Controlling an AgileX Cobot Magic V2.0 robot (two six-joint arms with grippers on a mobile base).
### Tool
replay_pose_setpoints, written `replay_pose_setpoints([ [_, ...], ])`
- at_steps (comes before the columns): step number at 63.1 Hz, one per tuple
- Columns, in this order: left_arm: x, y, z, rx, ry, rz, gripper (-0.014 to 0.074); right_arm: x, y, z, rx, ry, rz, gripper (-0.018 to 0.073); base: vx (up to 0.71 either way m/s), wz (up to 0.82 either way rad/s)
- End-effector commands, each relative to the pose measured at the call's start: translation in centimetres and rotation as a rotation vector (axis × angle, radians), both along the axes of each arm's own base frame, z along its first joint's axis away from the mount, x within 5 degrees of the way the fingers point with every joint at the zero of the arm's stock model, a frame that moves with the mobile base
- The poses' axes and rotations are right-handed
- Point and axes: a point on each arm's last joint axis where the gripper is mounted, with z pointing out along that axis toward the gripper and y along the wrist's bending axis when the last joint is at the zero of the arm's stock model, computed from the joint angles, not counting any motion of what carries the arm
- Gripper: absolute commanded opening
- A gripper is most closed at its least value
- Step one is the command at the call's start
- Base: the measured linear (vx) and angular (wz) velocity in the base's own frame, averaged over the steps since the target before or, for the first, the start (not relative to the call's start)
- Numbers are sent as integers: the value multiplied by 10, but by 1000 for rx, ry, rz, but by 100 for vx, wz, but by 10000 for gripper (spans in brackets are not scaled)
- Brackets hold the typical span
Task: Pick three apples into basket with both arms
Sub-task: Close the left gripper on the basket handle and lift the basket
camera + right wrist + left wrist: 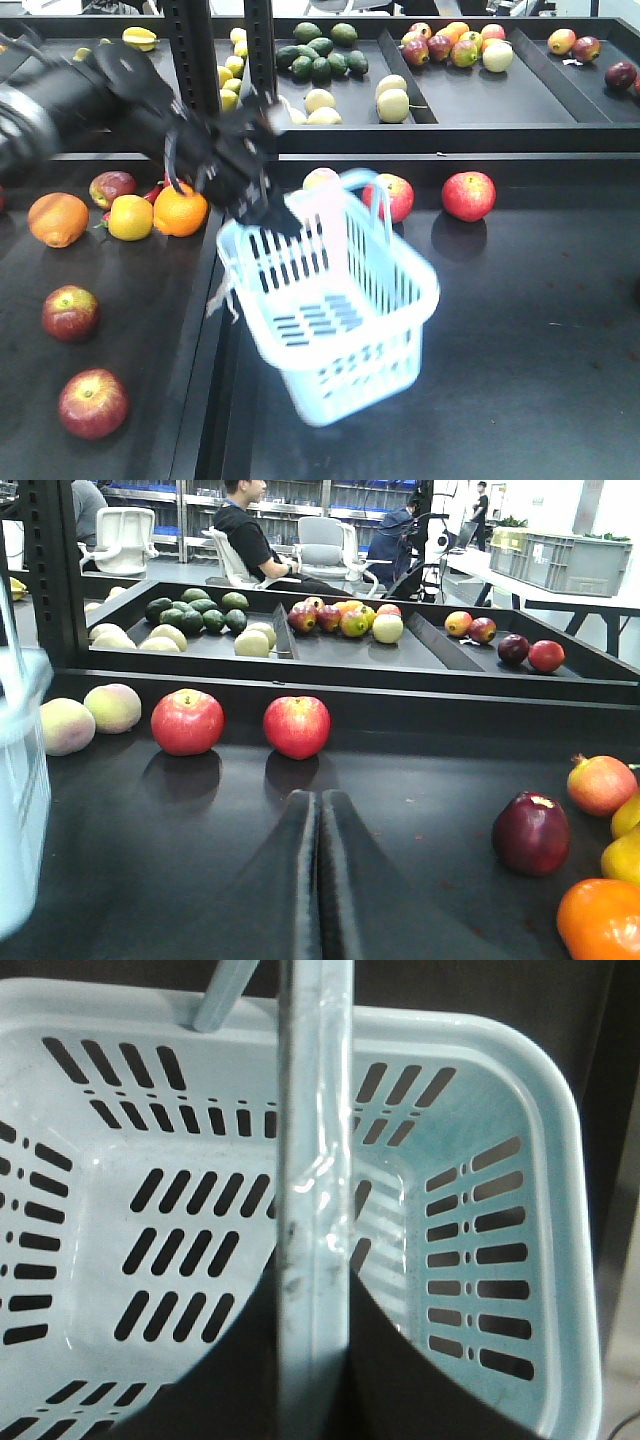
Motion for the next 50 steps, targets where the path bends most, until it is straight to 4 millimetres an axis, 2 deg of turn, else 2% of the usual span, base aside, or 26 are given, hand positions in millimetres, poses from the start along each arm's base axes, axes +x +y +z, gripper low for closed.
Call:
replay_pose_setpoints([
  [1, -28, 7, 62, -92, 3, 111, -8, 0, 0, 4, -18, -72, 0, -4, 0, 0],
  [13, -59, 27, 107, -70, -6, 304, -8, 0, 0, 4, -18, -72, 0, -4, 0, 0],
  [22, -92, 45, 129, -51, -27, 403, -8, 0, 0, 4, -18, -72, 0, -4, 0, 0],
  [28, -118, 57, 128, -20, -24, 431, -8, 0, 0, 4, -18, -72, 0, -4, 0, 0],
  [41, -179, 79, 108, -25, -9, 457, -8, 0, 0, 4, -18, -72, 0, -4, 0, 0],
  [50, -206, 91, 104, -96, -57, 529, -8, 0, 0, 4, -18, -72, 0, -4, 0, 0],
])
